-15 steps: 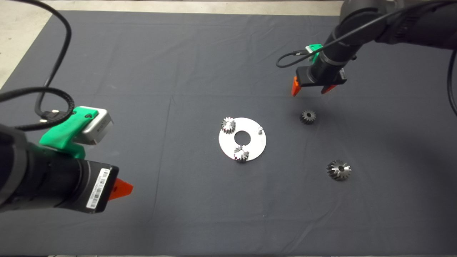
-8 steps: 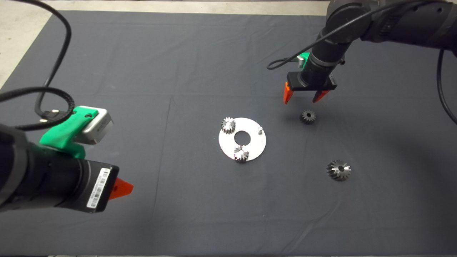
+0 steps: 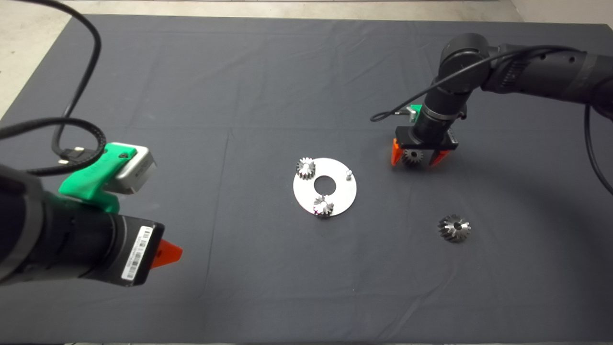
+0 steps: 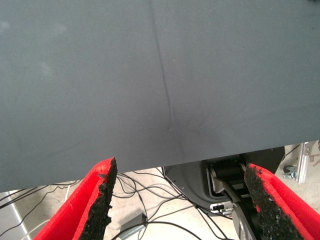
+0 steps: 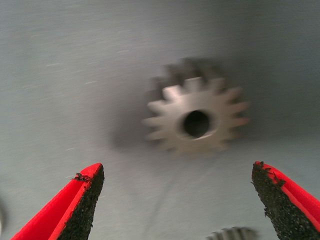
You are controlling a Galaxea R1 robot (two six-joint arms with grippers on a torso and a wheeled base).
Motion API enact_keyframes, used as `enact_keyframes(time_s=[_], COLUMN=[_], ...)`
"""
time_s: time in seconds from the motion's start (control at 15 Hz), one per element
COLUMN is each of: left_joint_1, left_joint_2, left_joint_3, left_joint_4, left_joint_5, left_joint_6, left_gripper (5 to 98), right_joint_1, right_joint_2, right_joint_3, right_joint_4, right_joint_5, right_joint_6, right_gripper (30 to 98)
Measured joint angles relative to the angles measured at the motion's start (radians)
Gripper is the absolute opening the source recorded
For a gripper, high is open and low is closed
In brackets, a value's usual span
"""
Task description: Remove an incorrectly installed larger gear and replace it with the correct smaller gear
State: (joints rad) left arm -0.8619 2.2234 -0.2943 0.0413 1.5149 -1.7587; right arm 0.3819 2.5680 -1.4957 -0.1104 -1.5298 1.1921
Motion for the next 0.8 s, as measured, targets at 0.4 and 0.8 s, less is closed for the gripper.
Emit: enact_keyframes(time_s=[0.4, 0.8], left_joint_1=[0.0, 0.0], left_joint_2=[0.039, 0.039], left_joint_3=[0.0, 0.0], left_joint_4=[0.007, 0.008], left_joint_5=[0.0, 0.0], left_joint_6=[-0.019, -0.019], left_gripper=[64.2, 64.2], right_joint_1=[0.0, -0.003], right_joint_2=[-0.017, -0.016], right_joint_3=[0.0, 0.006], right_joint_4=[-0.001, -0.028], right_joint_5=[0.0, 0.0], right_joint_6=[-0.025, -0.04], right_gripper=[78.1, 78.1])
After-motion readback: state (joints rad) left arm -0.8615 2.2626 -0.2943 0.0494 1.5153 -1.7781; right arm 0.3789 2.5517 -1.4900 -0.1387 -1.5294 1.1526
